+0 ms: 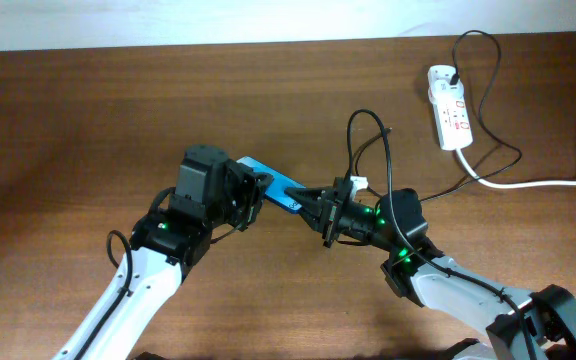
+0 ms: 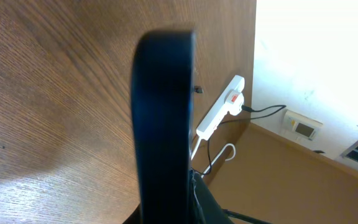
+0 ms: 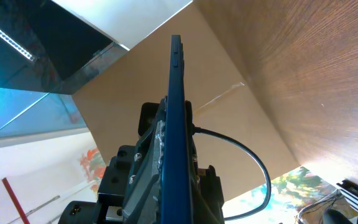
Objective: Plug charger to phone and switch on socket
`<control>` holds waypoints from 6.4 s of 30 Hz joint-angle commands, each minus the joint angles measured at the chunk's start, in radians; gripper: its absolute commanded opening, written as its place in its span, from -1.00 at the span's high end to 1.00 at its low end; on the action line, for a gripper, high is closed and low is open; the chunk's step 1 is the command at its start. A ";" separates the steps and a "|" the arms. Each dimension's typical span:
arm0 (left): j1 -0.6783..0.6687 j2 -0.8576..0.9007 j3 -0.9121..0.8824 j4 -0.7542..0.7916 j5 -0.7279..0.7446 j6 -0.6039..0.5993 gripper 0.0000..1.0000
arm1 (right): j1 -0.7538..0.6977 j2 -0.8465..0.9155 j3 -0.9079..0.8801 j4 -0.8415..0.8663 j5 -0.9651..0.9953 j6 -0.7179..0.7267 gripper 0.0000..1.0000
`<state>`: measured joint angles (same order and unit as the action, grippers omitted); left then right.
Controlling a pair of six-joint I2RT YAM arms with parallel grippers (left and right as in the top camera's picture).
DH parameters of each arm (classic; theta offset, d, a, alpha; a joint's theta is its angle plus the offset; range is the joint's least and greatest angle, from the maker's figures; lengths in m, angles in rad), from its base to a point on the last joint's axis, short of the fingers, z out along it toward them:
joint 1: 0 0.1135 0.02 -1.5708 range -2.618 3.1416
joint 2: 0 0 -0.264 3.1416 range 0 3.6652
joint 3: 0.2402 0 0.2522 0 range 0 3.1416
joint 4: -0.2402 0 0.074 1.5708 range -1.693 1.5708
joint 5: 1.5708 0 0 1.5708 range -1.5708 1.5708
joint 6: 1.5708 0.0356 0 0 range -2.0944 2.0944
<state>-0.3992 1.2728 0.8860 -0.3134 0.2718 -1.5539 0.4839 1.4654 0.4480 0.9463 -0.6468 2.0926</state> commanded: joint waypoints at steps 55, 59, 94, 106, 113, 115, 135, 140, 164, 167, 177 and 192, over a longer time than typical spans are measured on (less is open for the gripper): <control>0.343 0.003 -0.002 -0.362 0.435 1.212 1.00 | 0.007 -0.460 0.543 -1.947 0.633 -1.405 -0.97; 0.343 0.002 -0.002 -0.363 0.434 1.212 1.00 | 0.007 -0.488 0.643 -2.004 0.663 -1.406 -0.97; 0.343 0.003 -0.003 -0.385 0.434 1.211 1.00 | -0.348 0.481 0.996 -1.539 0.586 -1.474 -0.46; 0.343 0.002 -0.003 -0.392 0.434 1.211 1.00 | -0.321 0.702 1.114 -1.461 0.738 -1.422 -0.22; 0.343 0.002 -0.003 -0.392 0.383 1.211 1.00 | -0.301 0.778 1.117 -1.438 0.785 -1.381 -0.19; 0.343 0.002 -0.003 -0.393 0.367 1.211 1.00 | -0.301 0.809 1.117 -1.440 0.778 -1.377 -0.13; 0.343 0.002 -0.003 -0.422 0.369 1.200 1.00 | -0.302 0.747 1.159 -1.747 0.621 -1.728 0.91; 0.343 0.002 -0.003 -0.422 0.382 1.200 1.00 | -0.301 0.674 1.159 -1.887 0.377 -1.865 0.91; 0.343 0.002 -0.003 -0.425 0.394 1.200 1.00 | -0.188 0.674 0.922 -1.909 0.349 -1.954 0.10; 0.343 0.002 -0.003 -0.425 0.394 1.200 1.00 | -0.187 0.674 0.904 -1.896 0.347 -1.954 0.09; 0.343 0.002 -0.003 -0.425 0.393 1.200 1.00 | -0.188 0.674 0.918 -1.916 0.265 -1.959 -0.18; 0.343 0.002 -0.003 -0.425 0.393 1.200 1.00 | -0.192 0.674 1.485 -2.333 0.183 -1.841 -0.94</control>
<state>-0.0620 1.2812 0.8757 -0.7441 0.6319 -0.3588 0.2955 2.1441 1.8416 -1.3457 -0.3874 0.1890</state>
